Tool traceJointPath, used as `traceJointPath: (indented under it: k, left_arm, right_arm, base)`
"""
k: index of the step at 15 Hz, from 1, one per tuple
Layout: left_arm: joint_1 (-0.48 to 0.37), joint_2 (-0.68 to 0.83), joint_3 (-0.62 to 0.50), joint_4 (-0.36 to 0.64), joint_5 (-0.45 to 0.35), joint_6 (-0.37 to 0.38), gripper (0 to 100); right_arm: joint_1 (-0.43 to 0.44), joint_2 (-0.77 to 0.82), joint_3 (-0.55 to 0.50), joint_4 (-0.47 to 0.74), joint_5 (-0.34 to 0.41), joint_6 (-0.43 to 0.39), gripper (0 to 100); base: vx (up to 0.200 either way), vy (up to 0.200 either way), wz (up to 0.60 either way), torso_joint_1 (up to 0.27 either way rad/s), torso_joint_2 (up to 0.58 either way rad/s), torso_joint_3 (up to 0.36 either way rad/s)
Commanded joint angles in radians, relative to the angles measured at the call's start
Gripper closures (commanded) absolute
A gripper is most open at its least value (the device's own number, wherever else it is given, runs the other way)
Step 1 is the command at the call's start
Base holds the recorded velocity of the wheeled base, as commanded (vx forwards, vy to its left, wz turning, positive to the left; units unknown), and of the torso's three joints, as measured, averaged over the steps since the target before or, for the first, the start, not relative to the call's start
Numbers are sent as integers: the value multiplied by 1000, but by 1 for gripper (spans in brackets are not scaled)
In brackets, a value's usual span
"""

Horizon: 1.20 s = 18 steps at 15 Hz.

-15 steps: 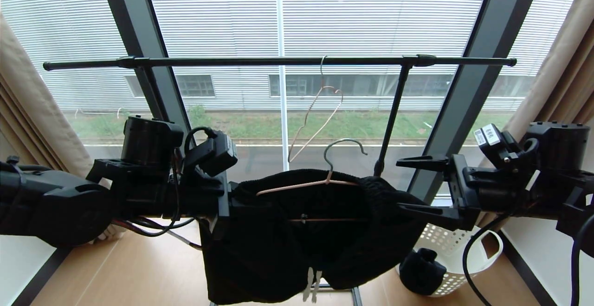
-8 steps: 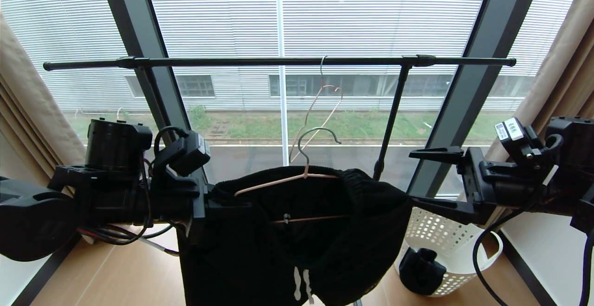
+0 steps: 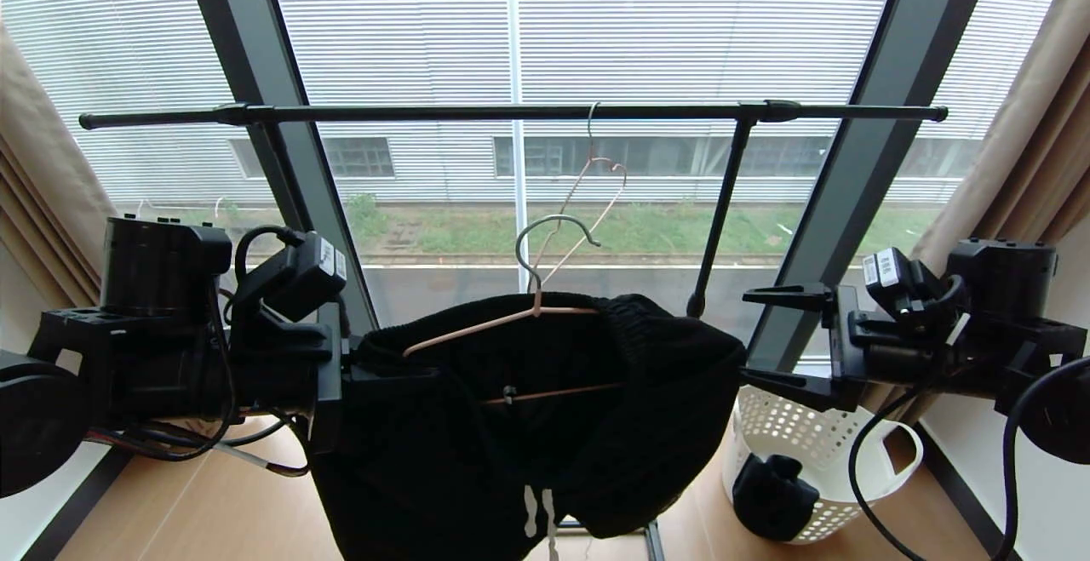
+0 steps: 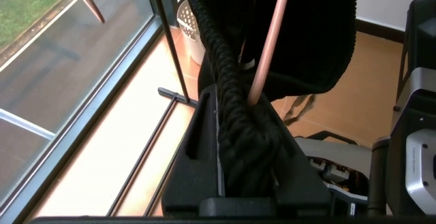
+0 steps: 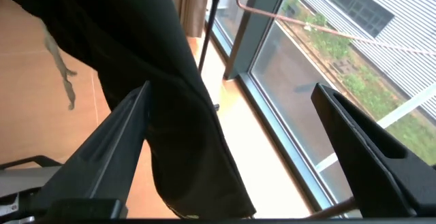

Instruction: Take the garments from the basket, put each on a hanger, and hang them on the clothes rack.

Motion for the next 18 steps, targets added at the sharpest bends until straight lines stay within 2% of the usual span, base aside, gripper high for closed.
traceJointPath:
  k: [1, 4, 6, 8, 11, 18]
  left_arm:
    - [1, -6, -4, -1, 0, 0, 100]
    - [1, -8, -10, -1, 0, 0, 100]
    - [1, -19, -12, -1, 0, -18, 100]
    - [-2, -26, -8, -9, 0, -34, 100]
    - [-5, -32, -8, -11, 0, -34, 100]
    - [-2, -35, -2, -11, -2, -34, 100]
  right_arm:
    - [19, 52, 1, 1, -24, -18, 0]
    - [60, 94, 8, 1, -84, -64, 0]
    - [88, 103, 13, 1, -93, -65, 0]
    - [115, 127, 19, 1, -139, -68, 0]
    - [123, 141, 21, 1, -148, -96, 0]
    - [118, 147, 13, 0, -155, -98, 0]
  base:
    - [0, 0, 0, 0, 0, 0]
    - [0, 0, 0, 0, 0, 0]
    - [0, 0, 0, 0, 0, 0]
    - [0, 0, 0, 0, 0, 0]
    - [0, 0, 0, 0, 0, 0]
    - [0, 0, 0, 0, 0, 0]
